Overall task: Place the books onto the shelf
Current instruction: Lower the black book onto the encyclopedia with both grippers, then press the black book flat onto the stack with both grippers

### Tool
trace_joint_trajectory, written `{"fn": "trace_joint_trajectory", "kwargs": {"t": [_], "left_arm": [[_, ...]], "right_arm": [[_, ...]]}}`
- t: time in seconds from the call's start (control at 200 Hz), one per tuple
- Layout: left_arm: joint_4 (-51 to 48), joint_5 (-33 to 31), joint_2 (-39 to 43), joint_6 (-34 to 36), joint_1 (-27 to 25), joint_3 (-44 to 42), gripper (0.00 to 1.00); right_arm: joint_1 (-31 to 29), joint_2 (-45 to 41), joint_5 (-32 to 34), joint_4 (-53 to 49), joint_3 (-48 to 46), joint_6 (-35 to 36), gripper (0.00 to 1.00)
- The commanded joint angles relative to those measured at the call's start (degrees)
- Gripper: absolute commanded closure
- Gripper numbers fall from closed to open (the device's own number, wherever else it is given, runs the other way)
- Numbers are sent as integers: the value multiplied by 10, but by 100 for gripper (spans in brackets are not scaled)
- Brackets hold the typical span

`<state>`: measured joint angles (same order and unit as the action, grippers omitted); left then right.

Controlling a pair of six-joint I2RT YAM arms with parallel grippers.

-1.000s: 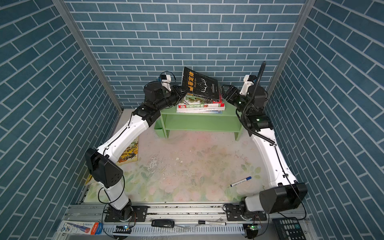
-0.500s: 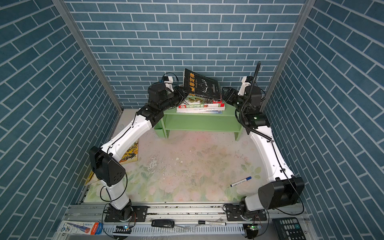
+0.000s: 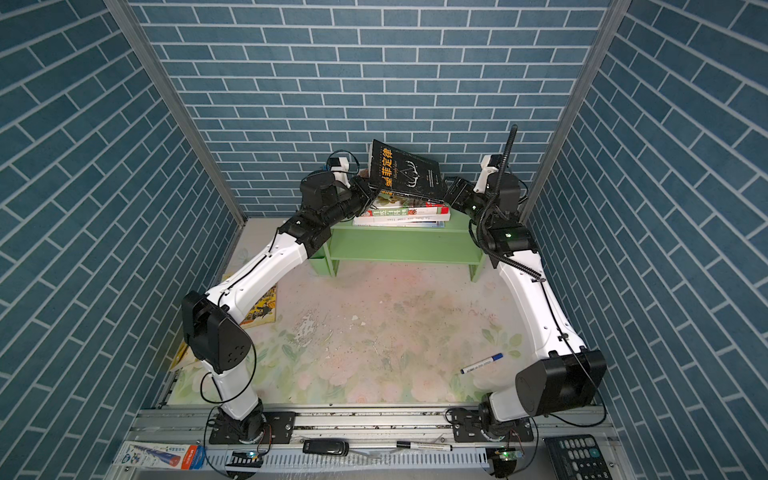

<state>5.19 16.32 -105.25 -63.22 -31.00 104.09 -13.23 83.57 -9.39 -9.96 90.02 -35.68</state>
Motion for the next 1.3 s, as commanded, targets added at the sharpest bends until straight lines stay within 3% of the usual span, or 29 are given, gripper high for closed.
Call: {"fn": "trace_joint_trajectory", "kwargs": {"t": [0.0,0.65,1.295], "left_arm": [[67,9,45,7,-3,-2,100],[48,-8,1,5,-18,50,100],[28,-23,-15,11,-18,45,100]], "right_arm": [[-3,-22,3,-4,-8,16,26],[-8,24,-8,24,19,14,26],[-21,89,11,27,57,38,31]]}}
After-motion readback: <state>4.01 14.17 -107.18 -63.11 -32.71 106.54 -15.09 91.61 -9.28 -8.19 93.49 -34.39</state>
